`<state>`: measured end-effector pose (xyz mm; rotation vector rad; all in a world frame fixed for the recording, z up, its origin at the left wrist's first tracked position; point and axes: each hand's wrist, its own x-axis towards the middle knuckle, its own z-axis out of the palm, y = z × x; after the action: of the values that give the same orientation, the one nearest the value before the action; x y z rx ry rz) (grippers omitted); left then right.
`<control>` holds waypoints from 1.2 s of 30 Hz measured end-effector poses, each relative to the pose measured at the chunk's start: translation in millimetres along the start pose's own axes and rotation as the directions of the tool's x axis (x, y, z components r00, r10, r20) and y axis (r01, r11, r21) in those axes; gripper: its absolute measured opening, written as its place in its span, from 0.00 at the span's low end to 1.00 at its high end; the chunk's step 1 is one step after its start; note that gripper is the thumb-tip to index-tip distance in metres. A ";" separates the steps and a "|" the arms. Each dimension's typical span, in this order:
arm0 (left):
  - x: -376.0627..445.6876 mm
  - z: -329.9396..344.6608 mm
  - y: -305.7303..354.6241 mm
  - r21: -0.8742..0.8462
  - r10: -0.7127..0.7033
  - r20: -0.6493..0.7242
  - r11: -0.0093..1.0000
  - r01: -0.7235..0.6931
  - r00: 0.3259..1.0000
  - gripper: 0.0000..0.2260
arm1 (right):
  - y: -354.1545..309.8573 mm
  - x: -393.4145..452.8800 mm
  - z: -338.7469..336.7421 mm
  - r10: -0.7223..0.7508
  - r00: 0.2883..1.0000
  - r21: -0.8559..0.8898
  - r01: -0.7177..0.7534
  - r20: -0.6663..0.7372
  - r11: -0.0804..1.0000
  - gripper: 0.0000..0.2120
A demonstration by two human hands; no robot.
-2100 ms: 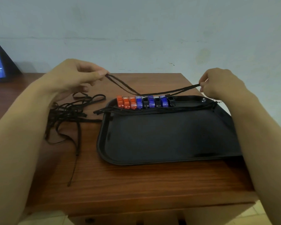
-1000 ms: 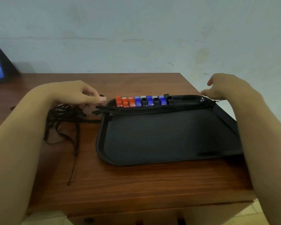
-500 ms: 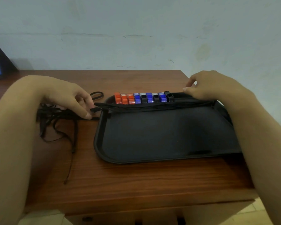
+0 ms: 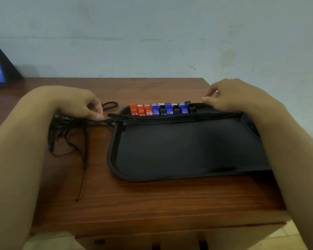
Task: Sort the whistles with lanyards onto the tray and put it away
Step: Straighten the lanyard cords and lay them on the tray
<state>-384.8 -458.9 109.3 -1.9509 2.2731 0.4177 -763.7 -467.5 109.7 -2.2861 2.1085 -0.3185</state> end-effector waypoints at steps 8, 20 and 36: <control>0.2 -0.4 0.0 -0.067 0.045 0.123 0.997 -0.037 0.991 0.11 | -0.8 -0.8 1.2 -0.029 1.000 -0.002 0.029 0.012 1.000 0.13; 0.3 0.0 0.5 -0.069 0.002 -0.105 0.998 -0.009 0.994 0.03 | -0.6 0.7 2.3 -0.026 1.000 -0.009 0.026 0.004 1.000 0.14; 10.5 -4.3 -7.5 -0.367 -0.260 -0.843 0.918 -0.150 0.472 0.09 | 2.3 5.1 4.6 -0.024 1.000 -0.013 0.024 -0.001 1.000 0.13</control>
<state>-378.8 -471.1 109.6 -2.9730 2.8028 -0.3100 -764.8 -473.4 105.5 -2.3202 2.0908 -0.3075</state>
